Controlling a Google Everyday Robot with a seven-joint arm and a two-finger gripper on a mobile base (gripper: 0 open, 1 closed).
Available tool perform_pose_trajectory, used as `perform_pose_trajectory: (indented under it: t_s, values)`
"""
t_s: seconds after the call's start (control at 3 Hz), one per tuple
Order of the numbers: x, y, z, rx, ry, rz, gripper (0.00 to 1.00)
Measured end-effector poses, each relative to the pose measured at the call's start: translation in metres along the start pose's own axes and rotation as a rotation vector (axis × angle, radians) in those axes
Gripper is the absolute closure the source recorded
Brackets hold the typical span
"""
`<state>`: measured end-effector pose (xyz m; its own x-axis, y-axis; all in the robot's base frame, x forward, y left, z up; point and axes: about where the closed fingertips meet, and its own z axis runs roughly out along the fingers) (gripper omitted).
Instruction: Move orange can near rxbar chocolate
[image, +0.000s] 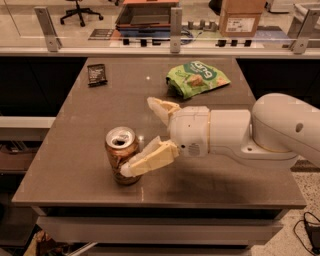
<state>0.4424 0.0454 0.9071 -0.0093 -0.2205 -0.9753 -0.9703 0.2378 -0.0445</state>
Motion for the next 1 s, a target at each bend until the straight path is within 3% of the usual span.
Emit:
perform_pose_trajectory:
  t_s: [0.67,1.0]
  values:
    - [0.007,0.022,0.015,-0.006,-0.066,-0.002,0.00]
    - [0.015,0.032,0.031,-0.030,-0.103,0.005,0.18]
